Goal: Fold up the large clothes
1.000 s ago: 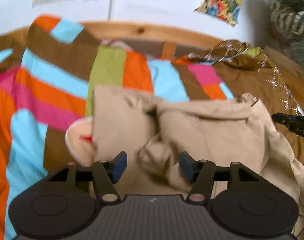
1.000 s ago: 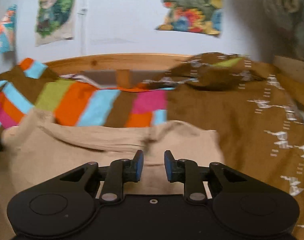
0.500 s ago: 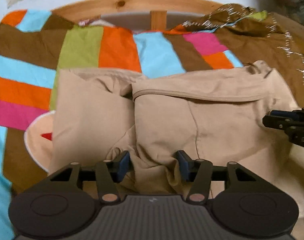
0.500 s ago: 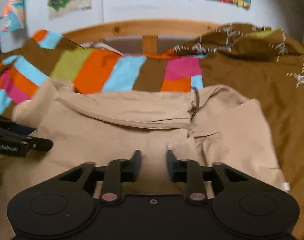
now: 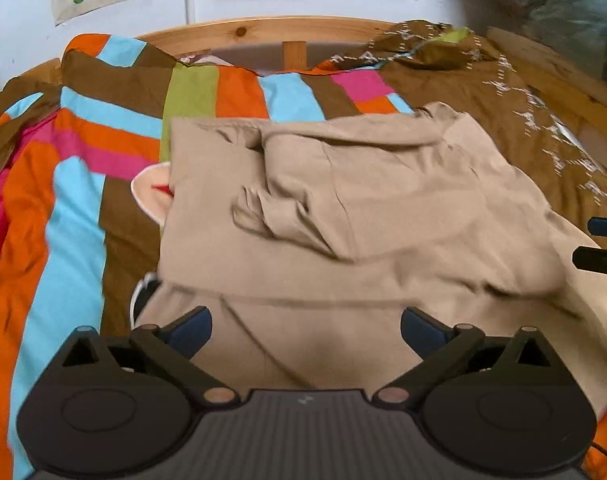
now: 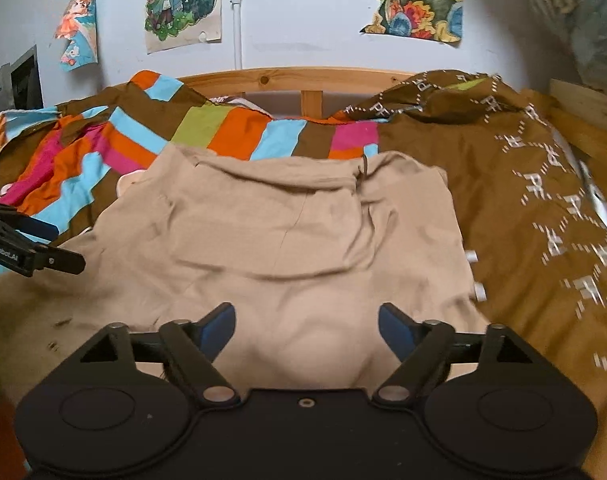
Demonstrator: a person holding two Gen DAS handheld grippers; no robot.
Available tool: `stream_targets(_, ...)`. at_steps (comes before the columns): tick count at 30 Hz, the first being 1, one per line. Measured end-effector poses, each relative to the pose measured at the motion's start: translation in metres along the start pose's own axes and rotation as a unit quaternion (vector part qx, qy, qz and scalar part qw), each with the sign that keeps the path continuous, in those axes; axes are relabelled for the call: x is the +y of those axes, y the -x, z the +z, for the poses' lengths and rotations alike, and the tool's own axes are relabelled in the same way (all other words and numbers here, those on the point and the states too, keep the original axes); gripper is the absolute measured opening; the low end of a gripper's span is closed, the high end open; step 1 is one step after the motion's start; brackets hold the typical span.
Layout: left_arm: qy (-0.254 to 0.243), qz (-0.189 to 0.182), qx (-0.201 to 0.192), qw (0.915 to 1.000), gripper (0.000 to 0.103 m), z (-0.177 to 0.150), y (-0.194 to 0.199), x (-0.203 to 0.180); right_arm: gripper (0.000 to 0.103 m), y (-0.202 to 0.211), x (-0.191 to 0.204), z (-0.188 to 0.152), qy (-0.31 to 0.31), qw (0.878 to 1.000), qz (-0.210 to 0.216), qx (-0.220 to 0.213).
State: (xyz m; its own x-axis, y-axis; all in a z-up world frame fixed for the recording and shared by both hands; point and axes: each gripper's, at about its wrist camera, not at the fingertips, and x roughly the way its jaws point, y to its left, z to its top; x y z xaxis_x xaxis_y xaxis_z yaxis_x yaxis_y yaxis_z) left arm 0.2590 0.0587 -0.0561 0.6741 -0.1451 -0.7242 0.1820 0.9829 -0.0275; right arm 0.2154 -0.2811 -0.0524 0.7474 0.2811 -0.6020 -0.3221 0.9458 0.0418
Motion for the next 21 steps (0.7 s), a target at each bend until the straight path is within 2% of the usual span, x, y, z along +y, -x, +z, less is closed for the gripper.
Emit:
stream_targets(5,-0.028,-0.010,0.004,0.9995,0.102,-0.031,0.041,-0.014,0.101,0.044,0.020,-0.026,-0.010,1.000,0.007,0.005)
stream_targets(8,-0.046,-0.033,0.004,0.9984,0.102,-0.056,0.059,-0.025,0.102,0.067,0.037,-0.043,0.016,1.000,0.009,0.015)
stream_targets(12,-0.065,-0.051,0.056,0.9950,0.102,-0.071,0.065,-0.049,0.102,0.083,0.061,-0.062,0.055,0.998,-0.004,0.031)
stream_targets(14,-0.076,-0.062,0.061,0.9933,0.102,-0.076,0.071,-0.058,0.102,0.086,0.071,-0.073,0.073,0.997,-0.009,0.034)
stream_targets(18,-0.132,-0.037,0.040,0.9898,0.102,-0.085,0.080,-0.078,0.102,0.082,0.085,-0.096,0.124,0.991,-0.023,0.047)
stream_targets(21,-0.168,-0.017,0.043,0.9846,0.102,-0.090,0.076,-0.091,0.102,0.068,0.093,-0.110,0.176,0.980,-0.051,0.072)
